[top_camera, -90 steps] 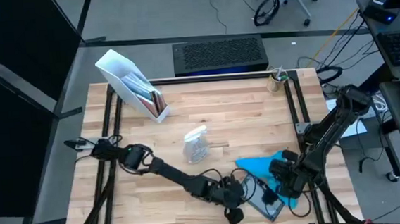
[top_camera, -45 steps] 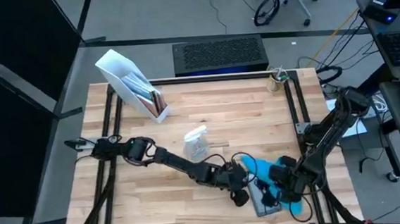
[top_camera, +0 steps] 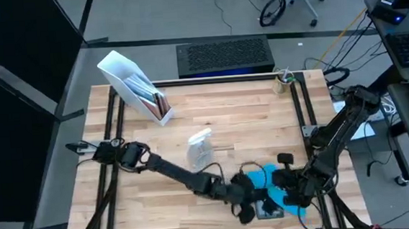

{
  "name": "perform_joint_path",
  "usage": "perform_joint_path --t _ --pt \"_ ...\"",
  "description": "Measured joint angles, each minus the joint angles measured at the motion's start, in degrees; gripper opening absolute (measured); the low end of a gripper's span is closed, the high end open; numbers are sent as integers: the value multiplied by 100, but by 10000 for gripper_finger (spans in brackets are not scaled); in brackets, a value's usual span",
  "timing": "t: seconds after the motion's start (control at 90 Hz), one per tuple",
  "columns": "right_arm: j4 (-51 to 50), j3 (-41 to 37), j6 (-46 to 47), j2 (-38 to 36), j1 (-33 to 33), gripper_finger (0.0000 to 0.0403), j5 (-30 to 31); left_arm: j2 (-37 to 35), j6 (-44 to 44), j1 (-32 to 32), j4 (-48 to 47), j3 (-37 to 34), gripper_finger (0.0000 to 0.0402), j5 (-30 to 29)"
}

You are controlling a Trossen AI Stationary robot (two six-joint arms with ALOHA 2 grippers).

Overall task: Apply microfiber cloth
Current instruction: Wipe the front of the tablet with the blue microfiber cloth

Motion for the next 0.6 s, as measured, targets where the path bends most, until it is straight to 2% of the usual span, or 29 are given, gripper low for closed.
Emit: perform_joint_path --t 0.133,0.322,0.489,0.6 --pt "306 -2 -441 240 -342 0 43 330 -131 -33 304 -7 0 0" --pt "486 -86 -523 449 -507 0 4 693 -732 119 412 11 0 74" --pt "1425 -466 -357 741 -510 0 -435 701 -743 186 177 27 0 29" --pt "1664 -635 -260 945 -496 0 -593 703 -739 183 228 20 0 -50"
